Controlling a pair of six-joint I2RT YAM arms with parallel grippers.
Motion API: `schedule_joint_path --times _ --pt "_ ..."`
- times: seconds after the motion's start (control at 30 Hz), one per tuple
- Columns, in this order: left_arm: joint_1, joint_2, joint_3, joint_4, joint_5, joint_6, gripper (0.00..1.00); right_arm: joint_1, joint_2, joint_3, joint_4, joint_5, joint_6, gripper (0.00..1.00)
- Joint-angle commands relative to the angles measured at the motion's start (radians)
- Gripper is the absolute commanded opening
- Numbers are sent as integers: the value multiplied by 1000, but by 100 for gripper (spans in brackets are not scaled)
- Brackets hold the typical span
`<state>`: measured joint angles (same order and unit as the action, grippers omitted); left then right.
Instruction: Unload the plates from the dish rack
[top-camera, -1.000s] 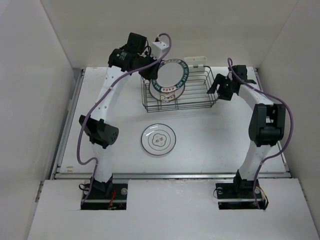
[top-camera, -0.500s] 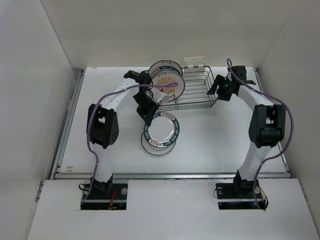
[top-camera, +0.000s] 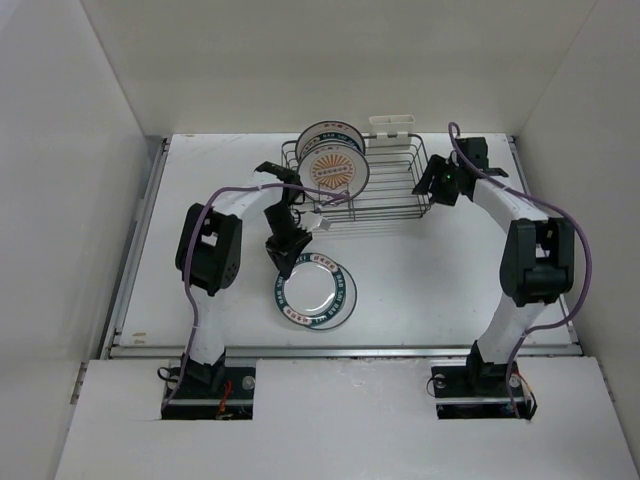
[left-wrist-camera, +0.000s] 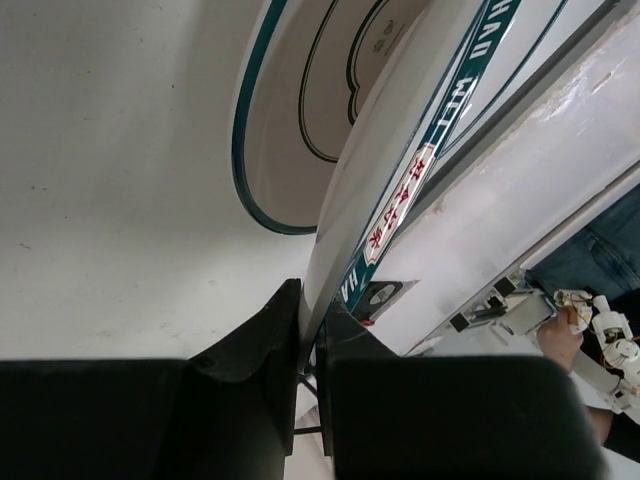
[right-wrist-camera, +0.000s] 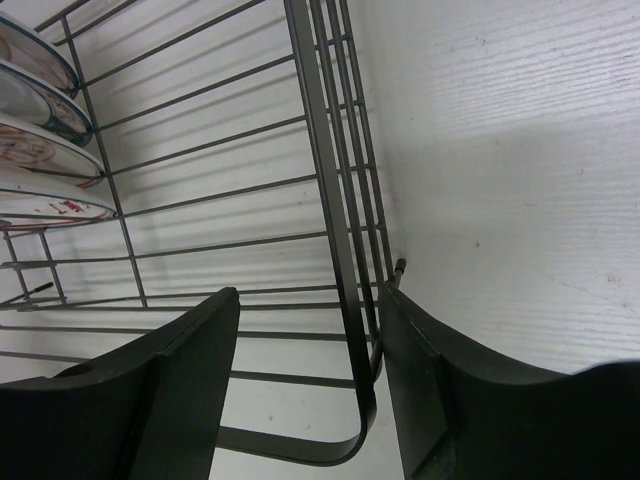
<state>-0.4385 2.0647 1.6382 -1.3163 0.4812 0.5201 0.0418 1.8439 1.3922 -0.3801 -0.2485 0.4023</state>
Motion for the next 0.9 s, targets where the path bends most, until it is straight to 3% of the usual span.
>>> schedule_joint_path --times 0.0,0.1,0.23,0.27,0.4,0.43,0.53,0.67,0.7,0.87 --pt "-8 -11 9 6 -47 -15 2 24 -68 -5 46 -14 30 63" --pt "-29 14 55 -3 -35 -15 8 24 -68 -5 46 -14 30 63" --pt "-84 35 77 -17 -26 -15 23 24 -68 -15 46 -5 30 63" --pt "-95 35 77 -17 -26 -15 34 24 -68 -15 46 -5 30 63" --pt "-115 25 77 -17 -35 -15 50 24 -68 -15 46 -5 30 63" --pt "-115 -1 86 -2 -58 -31 61 24 -68 -15 46 -5 30 60" --pt "-115 -29 121 -1 -87 -51 78 24 -68 -15 46 -5 40 51" --pt "-72 -47 189 -12 -119 -74 86 44 -68 -24 46 5 62 42" --pt "-57 -48 199 -21 -128 -86 100 58 -80 -47 46 17 63 41" --pt "-22 -93 288 -21 -150 -153 100 79 -132 -93 64 55 131 32"
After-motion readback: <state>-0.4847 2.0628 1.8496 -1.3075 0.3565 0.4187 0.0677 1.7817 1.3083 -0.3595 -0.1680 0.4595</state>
